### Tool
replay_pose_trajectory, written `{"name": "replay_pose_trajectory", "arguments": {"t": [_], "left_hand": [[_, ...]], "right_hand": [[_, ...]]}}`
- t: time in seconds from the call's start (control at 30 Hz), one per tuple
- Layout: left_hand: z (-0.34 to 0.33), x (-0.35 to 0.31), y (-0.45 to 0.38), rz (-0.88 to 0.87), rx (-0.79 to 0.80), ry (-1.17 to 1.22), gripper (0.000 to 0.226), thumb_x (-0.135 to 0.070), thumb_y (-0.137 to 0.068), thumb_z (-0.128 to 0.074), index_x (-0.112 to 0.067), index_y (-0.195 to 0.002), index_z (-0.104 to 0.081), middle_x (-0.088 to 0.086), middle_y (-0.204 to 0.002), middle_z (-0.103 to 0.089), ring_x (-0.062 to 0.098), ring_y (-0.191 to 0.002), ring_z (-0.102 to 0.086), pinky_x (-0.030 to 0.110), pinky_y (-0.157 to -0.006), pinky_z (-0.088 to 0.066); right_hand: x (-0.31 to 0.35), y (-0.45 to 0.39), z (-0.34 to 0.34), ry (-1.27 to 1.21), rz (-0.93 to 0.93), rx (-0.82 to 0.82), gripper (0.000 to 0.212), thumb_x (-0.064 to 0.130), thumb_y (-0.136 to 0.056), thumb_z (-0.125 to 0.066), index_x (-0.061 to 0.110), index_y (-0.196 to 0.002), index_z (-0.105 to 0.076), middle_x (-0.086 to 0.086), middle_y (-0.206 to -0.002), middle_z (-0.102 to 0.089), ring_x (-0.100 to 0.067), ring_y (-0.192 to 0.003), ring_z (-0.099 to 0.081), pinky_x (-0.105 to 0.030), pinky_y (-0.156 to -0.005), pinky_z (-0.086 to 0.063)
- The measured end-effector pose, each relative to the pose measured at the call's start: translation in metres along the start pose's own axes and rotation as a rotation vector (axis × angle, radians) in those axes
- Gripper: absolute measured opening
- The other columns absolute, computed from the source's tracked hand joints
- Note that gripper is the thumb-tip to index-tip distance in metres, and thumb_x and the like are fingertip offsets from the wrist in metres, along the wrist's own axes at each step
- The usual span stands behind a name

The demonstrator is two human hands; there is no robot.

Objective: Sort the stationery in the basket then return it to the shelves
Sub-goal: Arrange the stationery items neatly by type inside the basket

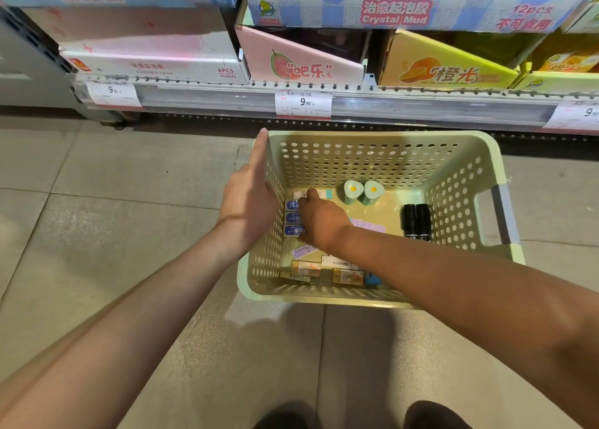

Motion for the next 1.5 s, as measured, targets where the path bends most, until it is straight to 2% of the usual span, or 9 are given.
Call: {"name": "replay_pose_trajectory", "arguments": {"t": [0.1, 0.2, 0.27, 0.47, 0.97, 1.13, 1.27, 1.37, 1.5], "left_hand": [[-0.001, 0.002, 0.0, -0.015, 0.002, 0.008, 0.077, 0.006, -0.087, -0.042, -0.025, -0.149, -0.009, 0.003, -0.073, -0.05, 0.006, -0.055, -0.04, 0.024, -0.055, -0.03], [-0.002, 0.004, -0.001, -0.037, -0.003, 0.016, 0.076, 0.005, -0.087, -0.042, -0.023, -0.15, -0.011, -0.002, -0.068, -0.049, 0.005, -0.053, -0.04, 0.018, -0.046, -0.026], [-0.002, 0.005, -0.001, -0.051, -0.005, 0.017, 0.075, 0.004, -0.087, -0.043, -0.023, -0.149, -0.011, 0.002, -0.074, -0.052, 0.004, -0.053, -0.041, 0.016, -0.045, -0.026], [-0.003, 0.006, -0.001, -0.055, -0.001, 0.046, 0.075, 0.004, -0.087, -0.042, -0.023, -0.149, -0.012, 0.006, -0.082, -0.055, 0.006, -0.055, -0.044, 0.024, -0.049, -0.034], [-0.002, 0.006, -0.001, -0.052, -0.007, 0.04, 0.075, 0.005, -0.086, -0.043, -0.023, -0.149, -0.014, 0.001, -0.07, -0.049, 0.005, -0.052, -0.04, 0.018, -0.046, -0.025], [-0.003, 0.006, 0.0, -0.058, -0.012, 0.047, 0.073, 0.005, -0.087, -0.043, -0.023, -0.148, -0.014, 0.002, -0.072, -0.051, 0.005, -0.051, -0.041, 0.018, -0.045, -0.026], [-0.001, 0.004, 0.0, -0.049, -0.008, 0.027, 0.074, 0.004, -0.087, -0.043, -0.023, -0.149, -0.012, -0.006, -0.064, -0.046, 0.004, -0.051, -0.041, 0.017, -0.044, -0.024], [0.0, 0.004, -0.001, -0.041, -0.013, 0.024, 0.075, 0.005, -0.087, -0.042, -0.024, -0.149, -0.011, -0.009, -0.059, -0.042, 0.005, -0.049, -0.04, 0.017, -0.043, -0.025], [-0.002, 0.005, -0.001, -0.059, -0.011, 0.015, 0.077, 0.006, -0.086, -0.042, -0.022, -0.15, -0.01, -0.006, -0.058, -0.043, 0.008, -0.049, -0.041, 0.019, -0.043, -0.027]], "right_hand": [[-0.002, 0.002, 0.011, 0.123, 0.035, -0.043, 0.046, 0.042, -0.089, -0.056, 0.007, -0.118, -0.053, -0.009, -0.122, -0.047, -0.032, -0.096, -0.062, -0.032, -0.061, -0.039], [-0.004, 0.003, 0.027, 0.262, 0.072, -0.123, 0.027, 0.015, -0.094, -0.046, 0.006, -0.118, -0.054, -0.011, -0.12, -0.054, -0.032, -0.098, -0.063, -0.034, -0.062, -0.042], [-0.004, 0.001, 0.032, 0.347, 0.103, -0.084, 0.031, 0.001, -0.091, -0.046, 0.006, -0.119, -0.056, -0.011, -0.121, -0.056, -0.031, -0.104, -0.062, -0.034, -0.068, -0.048], [-0.001, -0.008, 0.027, 0.492, 0.144, -0.054, 0.03, 0.001, -0.092, -0.048, 0.01, -0.119, -0.058, -0.006, -0.123, -0.058, -0.025, -0.111, -0.059, -0.034, -0.077, -0.051], [-0.003, -0.012, 0.027, 0.405, 0.097, -0.043, 0.031, -0.003, -0.091, -0.046, 0.001, -0.12, -0.055, -0.016, -0.122, -0.054, -0.03, -0.108, -0.06, -0.034, -0.082, -0.052], [-0.003, -0.003, 0.037, 0.414, 0.062, -0.051, 0.03, -0.003, -0.089, -0.047, -0.002, -0.118, -0.056, -0.017, -0.12, -0.051, -0.031, -0.103, -0.062, -0.033, -0.071, -0.05], [-0.007, 0.007, 0.045, 0.452, 0.203, -0.082, 0.025, 0.003, -0.091, -0.047, 0.007, -0.112, -0.06, -0.009, -0.113, -0.057, -0.027, -0.1, -0.061, -0.032, -0.063, -0.046], [-0.007, 0.014, 0.037, 0.409, 0.422, 0.037, 0.026, 0.016, -0.092, -0.049, 0.011, -0.115, -0.059, -0.008, -0.113, -0.058, -0.027, -0.104, -0.059, -0.035, -0.075, -0.051], [0.002, 0.02, 0.023, 0.176, 0.508, 0.273, 0.028, 0.018, -0.095, -0.048, 0.012, -0.121, -0.058, -0.009, -0.115, -0.063, -0.027, -0.106, -0.058, -0.034, -0.086, -0.048]]}}
Point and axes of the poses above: each hand's wrist, its own y-axis away from the middle knuckle, its own z-axis out of the back of the hand, x = y × z, the point moved 1 cm from there along -y, towards the middle knuckle
